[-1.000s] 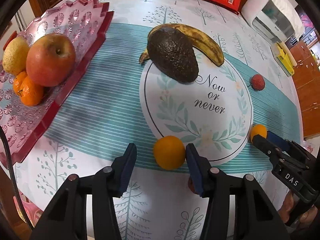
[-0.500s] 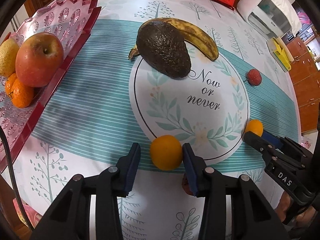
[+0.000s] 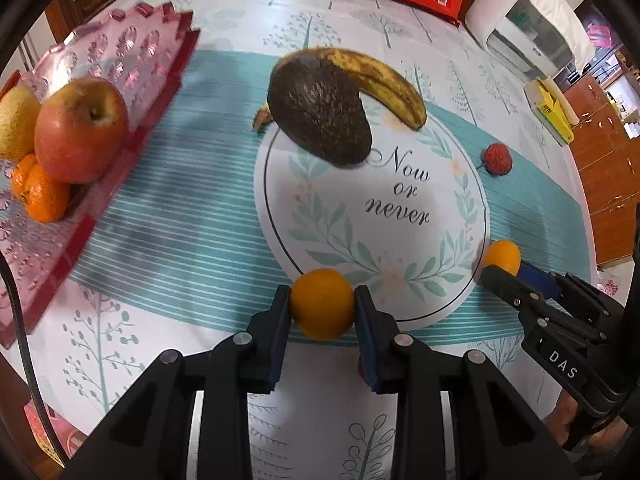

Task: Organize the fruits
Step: 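Carry both held oranges over the pink glass bowl with both tools, then lower the oranges into the bowl and open both tools, then withdraw both open tools from the bowl toward the white plate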

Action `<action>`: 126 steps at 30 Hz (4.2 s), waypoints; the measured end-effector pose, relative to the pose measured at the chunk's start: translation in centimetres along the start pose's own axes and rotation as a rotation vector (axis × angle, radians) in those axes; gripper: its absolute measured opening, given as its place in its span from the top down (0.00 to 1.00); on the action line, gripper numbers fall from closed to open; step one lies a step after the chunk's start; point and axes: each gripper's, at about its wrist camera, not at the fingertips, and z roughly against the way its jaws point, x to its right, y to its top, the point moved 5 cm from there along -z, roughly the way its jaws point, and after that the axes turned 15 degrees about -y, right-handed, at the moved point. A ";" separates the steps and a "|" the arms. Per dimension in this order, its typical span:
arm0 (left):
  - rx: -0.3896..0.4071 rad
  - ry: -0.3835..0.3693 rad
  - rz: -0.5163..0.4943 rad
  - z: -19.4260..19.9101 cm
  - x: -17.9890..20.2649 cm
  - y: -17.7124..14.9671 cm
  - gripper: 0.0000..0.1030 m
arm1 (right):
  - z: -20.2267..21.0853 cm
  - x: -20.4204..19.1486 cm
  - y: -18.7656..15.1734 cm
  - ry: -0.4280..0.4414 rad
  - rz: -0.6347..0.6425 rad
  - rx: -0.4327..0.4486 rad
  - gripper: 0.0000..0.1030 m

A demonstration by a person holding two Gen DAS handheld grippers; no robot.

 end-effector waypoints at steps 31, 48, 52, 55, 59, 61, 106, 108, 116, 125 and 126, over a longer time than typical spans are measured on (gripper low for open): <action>0.130 0.020 -0.349 15.5 -0.3 4.4 0.71 | 12.3 -7.4 2.4 -0.018 -0.147 0.224 0.69; 0.173 0.036 -0.362 21.0 -10.1 7.9 0.71 | 13.6 -19.6 6.6 0.004 -0.072 0.277 0.68; 0.171 0.051 -0.354 21.4 -12.4 8.7 0.71 | 13.1 -22.3 7.5 0.017 -0.052 0.272 0.68; 0.163 0.061 -0.350 21.5 -14.1 9.2 0.71 | 12.5 -23.8 8.2 0.026 -0.045 0.263 0.68; 0.130 0.066 -0.335 20.8 -16.0 9.6 0.71 | 11.5 -25.7 8.8 0.034 -0.030 0.244 0.68; 0.101 0.072 -0.328 20.1 -17.1 9.5 0.71 | 10.8 -26.6 9.0 0.038 -0.019 0.227 0.68; -0.061 0.187 -0.255 16.3 -21.0 7.3 0.27 | 7.7 -29.2 6.6 0.023 0.014 0.159 0.58; -0.054 0.189 -0.265 16.4 -20.6 7.2 0.27 | 8.0 -28.9 6.5 0.021 0.006 0.170 0.58; -0.019 0.184 -0.292 17.4 -18.6 7.0 0.26 | 9.6 -27.6 5.9 -0.001 -0.025 0.206 0.57; 0.017 0.175 -0.336 18.0 -16.1 7.1 0.26 | 11.7 -25.4 5.5 -0.028 -0.073 0.261 0.57; 0.024 0.176 -0.342 18.1 -15.8 7.1 0.26 | 11.9 -25.1 5.5 -0.032 -0.079 0.266 0.57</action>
